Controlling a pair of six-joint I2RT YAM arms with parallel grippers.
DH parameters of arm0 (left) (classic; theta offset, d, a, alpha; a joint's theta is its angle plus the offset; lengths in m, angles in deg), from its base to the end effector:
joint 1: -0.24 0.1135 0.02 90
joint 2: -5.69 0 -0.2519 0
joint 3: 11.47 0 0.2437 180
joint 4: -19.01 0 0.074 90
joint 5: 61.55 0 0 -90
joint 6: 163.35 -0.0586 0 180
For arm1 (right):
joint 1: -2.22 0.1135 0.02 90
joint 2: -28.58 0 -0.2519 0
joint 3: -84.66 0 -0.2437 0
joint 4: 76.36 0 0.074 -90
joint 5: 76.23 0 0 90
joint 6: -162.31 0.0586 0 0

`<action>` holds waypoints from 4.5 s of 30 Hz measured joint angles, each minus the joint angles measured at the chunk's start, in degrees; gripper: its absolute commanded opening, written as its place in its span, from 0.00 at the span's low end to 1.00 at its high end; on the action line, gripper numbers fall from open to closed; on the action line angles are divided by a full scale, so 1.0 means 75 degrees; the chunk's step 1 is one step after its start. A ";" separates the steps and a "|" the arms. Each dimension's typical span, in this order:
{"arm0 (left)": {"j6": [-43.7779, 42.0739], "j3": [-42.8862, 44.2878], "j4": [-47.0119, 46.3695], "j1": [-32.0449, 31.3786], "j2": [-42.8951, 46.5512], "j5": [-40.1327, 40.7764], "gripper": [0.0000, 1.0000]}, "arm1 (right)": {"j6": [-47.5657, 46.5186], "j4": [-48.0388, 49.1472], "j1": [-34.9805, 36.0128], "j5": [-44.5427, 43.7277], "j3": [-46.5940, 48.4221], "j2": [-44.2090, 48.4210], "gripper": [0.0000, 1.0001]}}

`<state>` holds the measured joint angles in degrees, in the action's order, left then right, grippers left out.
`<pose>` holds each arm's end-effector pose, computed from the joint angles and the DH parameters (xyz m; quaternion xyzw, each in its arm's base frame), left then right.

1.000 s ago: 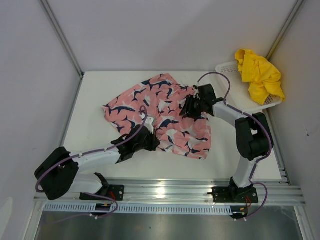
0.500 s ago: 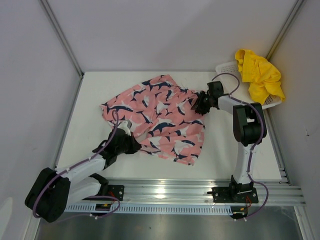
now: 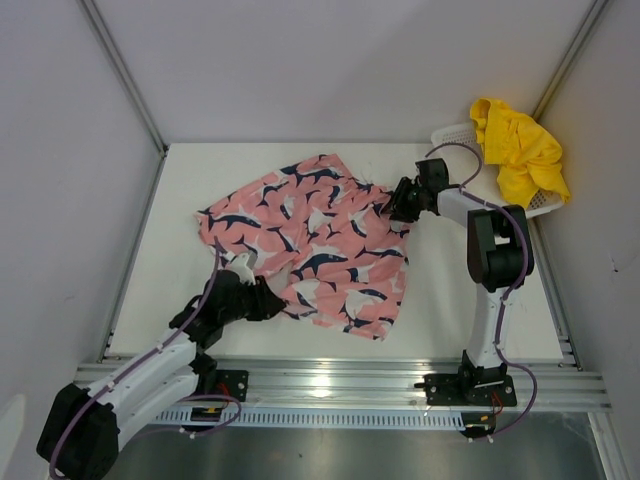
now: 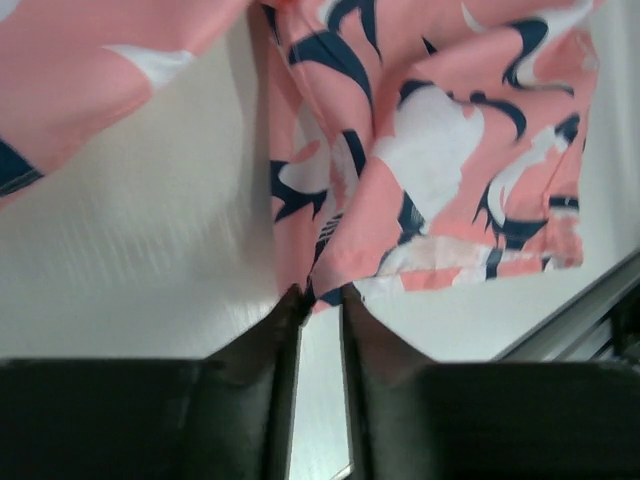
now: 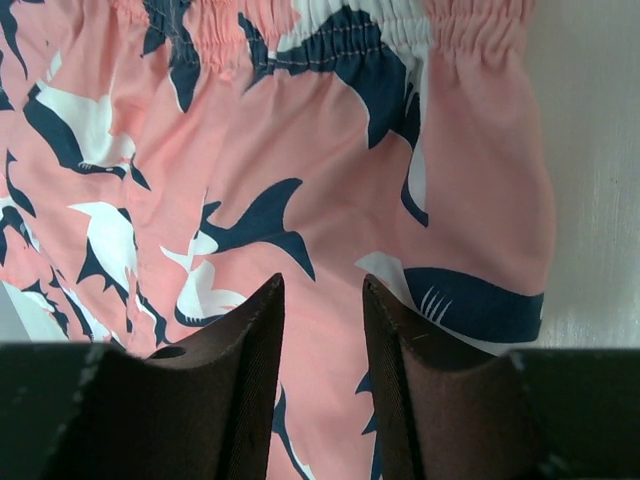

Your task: Fold and stack the shorts

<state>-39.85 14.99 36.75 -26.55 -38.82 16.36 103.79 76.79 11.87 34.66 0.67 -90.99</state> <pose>0.1539 -0.0914 0.1378 -0.0039 0.8865 -0.3086 0.3447 0.4399 0.0960 0.1360 0.1149 0.9202 0.2767 0.2519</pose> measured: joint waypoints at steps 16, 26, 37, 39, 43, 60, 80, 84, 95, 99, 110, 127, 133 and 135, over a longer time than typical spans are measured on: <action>-0.0055 0.2092 0.1297 -0.2244 -0.0376 0.1920 0.84 | -0.0239 -0.0915 0.0017 -0.1297 0.1064 0.0000 0.47; -0.0271 0.4025 0.0944 -0.4692 -0.3485 0.3089 0.84 | -0.0679 -0.1542 0.0009 -0.2690 0.2757 -0.0332 0.45; -0.0283 0.5829 0.0831 -0.5514 -0.6033 0.3171 0.85 | -0.1037 -0.1996 -0.0012 -0.3156 0.3031 -0.1311 0.41; -0.0312 0.6062 0.0854 -0.5557 -0.6312 0.3162 0.85 | -0.1064 -0.2022 -0.0012 -0.3150 0.3031 -0.1425 0.38; -0.0361 0.6630 0.0889 -0.5692 -0.6834 0.3118 0.84 | -0.1099 -0.2022 -0.0023 -0.3066 0.3031 -0.1507 0.26; -0.0408 0.7341 0.1536 -0.5794 -0.8116 0.2987 0.71 | -0.1090 -0.1568 -0.0216 -0.2410 0.2853 -0.1507 0.00; -0.0245 0.7906 0.1990 -0.6149 -0.8915 0.3124 0.00 | -0.1064 -0.1460 -0.0219 -0.2314 0.2754 -0.1507 0.00; -0.0239 0.7927 0.1993 -0.6202 -0.8932 0.3255 0.00 | -0.1064 -0.1448 -0.0219 -0.2317 0.2742 -0.1507 0.00; -0.0245 0.7778 0.2355 -0.6548 -0.8396 0.3130 0.00 | -0.1032 -0.1445 -0.0233 -0.2279 0.2742 -0.1507 0.00; -0.0233 0.7495 0.2308 -0.6723 -0.7597 0.2946 0.00 | -0.1005 -0.1373 -0.0254 -0.2232 0.2672 -0.1504 0.00; -0.0114 0.6741 0.1923 -0.6831 -0.6645 0.2868 0.79 | -0.0965 -0.1151 -0.0268 -0.2110 0.2500 -0.1472 0.00; -0.4785 0.6443 0.1915 -0.7976 -0.7018 0.4307 0.82 | -0.0874 -0.1090 -0.0289 -0.1871 0.2454 -0.1457 0.00; -0.6041 0.6193 0.1282 -0.7982 -0.7329 0.4272 0.75 | -0.0831 -0.1052 -0.0303 -0.1734 0.2390 -0.1440 0.01; -0.6283 0.6175 0.1037 -0.7953 -0.7495 0.4313 0.75 | -0.0822 -0.1046 -0.0312 -0.1702 0.2363 -0.1425 0.01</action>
<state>-86.98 61.31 44.53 -86.20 -95.04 48.70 97.63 68.94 9.53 21.89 18.40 -101.68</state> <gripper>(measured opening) 0.753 0.010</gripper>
